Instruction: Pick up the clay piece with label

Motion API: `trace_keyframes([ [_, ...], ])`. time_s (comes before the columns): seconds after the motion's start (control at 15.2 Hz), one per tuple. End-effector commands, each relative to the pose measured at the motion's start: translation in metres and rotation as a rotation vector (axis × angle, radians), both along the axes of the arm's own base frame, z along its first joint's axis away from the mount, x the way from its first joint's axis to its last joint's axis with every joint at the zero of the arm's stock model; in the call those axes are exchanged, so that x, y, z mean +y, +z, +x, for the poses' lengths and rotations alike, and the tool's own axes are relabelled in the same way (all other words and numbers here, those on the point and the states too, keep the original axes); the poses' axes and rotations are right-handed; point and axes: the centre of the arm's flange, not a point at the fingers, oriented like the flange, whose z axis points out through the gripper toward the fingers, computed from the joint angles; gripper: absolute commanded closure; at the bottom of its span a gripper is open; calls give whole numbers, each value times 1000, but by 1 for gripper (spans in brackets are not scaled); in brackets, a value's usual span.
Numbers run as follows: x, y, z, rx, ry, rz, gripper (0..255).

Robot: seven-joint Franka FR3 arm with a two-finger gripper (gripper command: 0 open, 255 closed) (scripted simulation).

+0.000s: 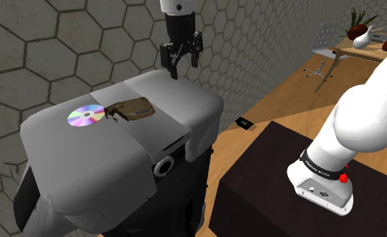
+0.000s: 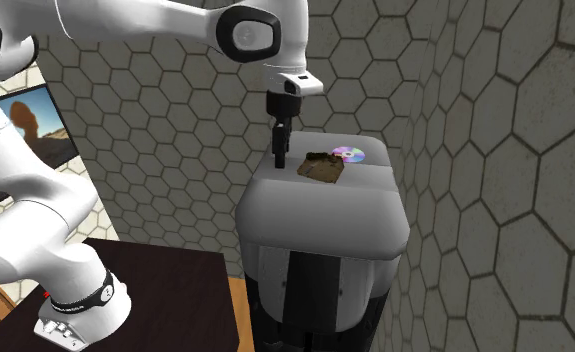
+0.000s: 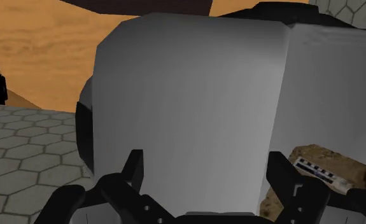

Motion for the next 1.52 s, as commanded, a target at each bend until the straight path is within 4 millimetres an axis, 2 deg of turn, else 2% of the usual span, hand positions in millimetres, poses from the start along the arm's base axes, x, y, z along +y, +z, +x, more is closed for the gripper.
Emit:
trace_keyframes([
  [0.0, 24, -5, 10, 8, 13, 2, 0],
  [0.99, 203, -48, 88, 65, 111, 10, 0],
  [1.45, 203, -85, 88, 65, 111, 10, 0],
])
